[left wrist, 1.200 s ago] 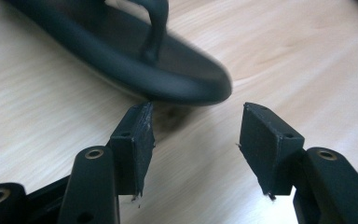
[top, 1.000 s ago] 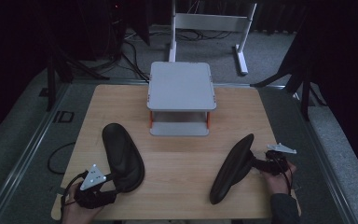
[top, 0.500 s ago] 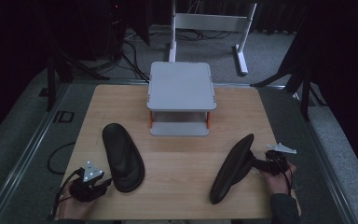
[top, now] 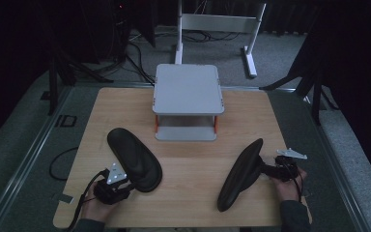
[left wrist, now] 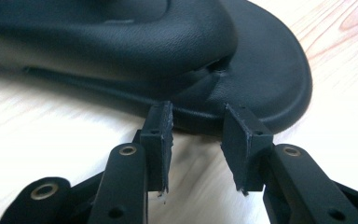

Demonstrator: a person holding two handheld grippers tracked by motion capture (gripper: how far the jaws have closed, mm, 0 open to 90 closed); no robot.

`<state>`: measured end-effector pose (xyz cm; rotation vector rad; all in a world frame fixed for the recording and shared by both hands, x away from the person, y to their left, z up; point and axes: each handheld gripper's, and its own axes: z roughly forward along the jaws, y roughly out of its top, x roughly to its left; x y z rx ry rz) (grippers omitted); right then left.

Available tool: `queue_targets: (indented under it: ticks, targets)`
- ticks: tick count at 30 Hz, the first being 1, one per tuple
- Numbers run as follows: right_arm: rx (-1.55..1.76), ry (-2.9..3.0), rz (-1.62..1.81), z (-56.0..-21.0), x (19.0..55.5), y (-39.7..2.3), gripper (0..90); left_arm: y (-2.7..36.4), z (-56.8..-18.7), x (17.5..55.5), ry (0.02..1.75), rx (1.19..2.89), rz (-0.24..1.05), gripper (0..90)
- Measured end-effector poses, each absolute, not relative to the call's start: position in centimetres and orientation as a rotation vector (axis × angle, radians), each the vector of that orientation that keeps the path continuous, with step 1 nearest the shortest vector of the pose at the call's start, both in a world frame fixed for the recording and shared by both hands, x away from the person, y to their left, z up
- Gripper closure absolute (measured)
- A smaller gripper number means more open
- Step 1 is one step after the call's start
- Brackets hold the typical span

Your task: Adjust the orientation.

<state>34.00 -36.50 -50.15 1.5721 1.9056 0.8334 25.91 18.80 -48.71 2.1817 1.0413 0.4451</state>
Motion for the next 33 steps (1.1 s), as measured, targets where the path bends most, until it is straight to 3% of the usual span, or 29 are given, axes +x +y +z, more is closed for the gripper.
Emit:
queue_targets:
  ticks: [7, 14, 23, 33]
  targets:
    - [1.573, 1.905, 0.834, -50.1, 34.0, -36.5, 18.5, 16.4, -48.6, 27.9, 0.929, 2.228, 0.43, 53.7]
    - [1.572, 1.907, 0.834, -50.1, 34.0, -36.5, 18.4, 19.3, -46.1, 28.4, 0.903, 2.195, 0.479, 45.6]
    - [1.573, 1.905, 0.836, -50.1, 34.0, -36.5, 18.5, 21.6, -44.6, 31.6, 0.927, 2.187, 0.526, 18.5]
    - [1.573, 1.906, 0.835, -50.1, 34.0, -36.5, 18.4, 20.0, -45.2, 34.7, 0.837, 2.315, 0.381, 12.9]
